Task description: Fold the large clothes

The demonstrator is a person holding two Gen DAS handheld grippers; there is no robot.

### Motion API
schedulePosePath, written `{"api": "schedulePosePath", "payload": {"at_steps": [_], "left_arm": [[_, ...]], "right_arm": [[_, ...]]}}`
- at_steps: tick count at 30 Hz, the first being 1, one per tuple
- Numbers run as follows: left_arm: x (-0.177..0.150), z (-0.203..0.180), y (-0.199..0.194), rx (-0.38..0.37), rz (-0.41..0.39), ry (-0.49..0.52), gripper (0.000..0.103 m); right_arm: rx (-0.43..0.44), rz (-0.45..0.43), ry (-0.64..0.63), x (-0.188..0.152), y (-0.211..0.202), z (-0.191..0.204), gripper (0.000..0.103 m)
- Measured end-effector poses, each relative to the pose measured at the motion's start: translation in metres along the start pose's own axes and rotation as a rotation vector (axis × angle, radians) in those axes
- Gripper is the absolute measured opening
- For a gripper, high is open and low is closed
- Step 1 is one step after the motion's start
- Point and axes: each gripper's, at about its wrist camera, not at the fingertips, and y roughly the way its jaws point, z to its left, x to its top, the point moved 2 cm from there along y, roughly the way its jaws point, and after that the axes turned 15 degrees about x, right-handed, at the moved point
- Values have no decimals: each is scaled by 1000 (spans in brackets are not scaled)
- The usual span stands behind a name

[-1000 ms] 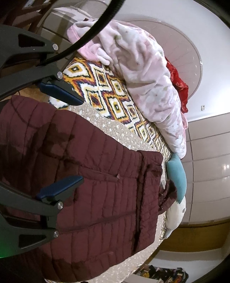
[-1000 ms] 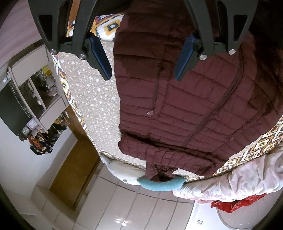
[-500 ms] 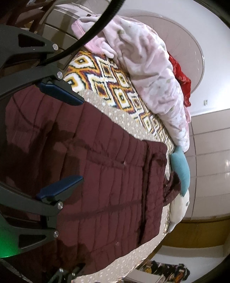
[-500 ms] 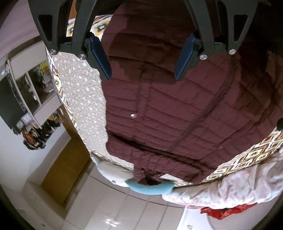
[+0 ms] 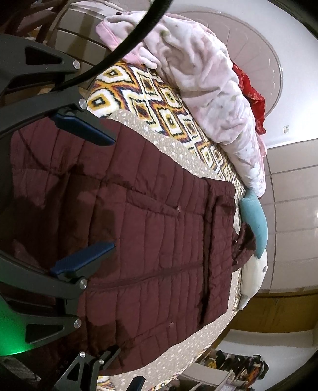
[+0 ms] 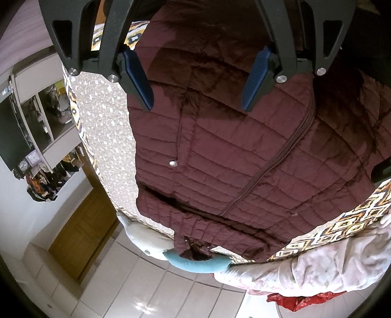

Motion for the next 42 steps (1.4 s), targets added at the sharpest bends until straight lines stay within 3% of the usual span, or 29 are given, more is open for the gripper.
{"api": "schedulePosePath", "payload": {"at_steps": [3,6,10,13,16,21,27,30,38,42], "left_arm": [[3,10,12,-18,21,-10,80],[8,42,35,-21,42,-83,80],[18,92,81,-59,78,-185,80],[24,122,125,-93,129,-243,80],[26,131,164,-196,197,-261,80],[13,116,206,-461,323,-270,80],[-12,106,185,-591,310,-250,80],[-28,107,168,-579,280,-236,80],[-75,135,143,-585,240,-339,80],[-97,143,145,-596,277,-378,83]], "right_arm": [[-17,9,32,-2,4,-21,78],[2,30,165,-10,10,-66,79],[154,16,447,-37,22,-150,79],[229,9,587,-57,38,-189,79],[403,26,737,-79,67,-215,79],[628,-62,856,-95,81,-226,86],[899,-87,883,-106,73,-211,86],[932,-66,853,-118,69,-201,86],[995,28,880,-160,75,-177,86],[999,97,843,-180,82,-158,86]]}}
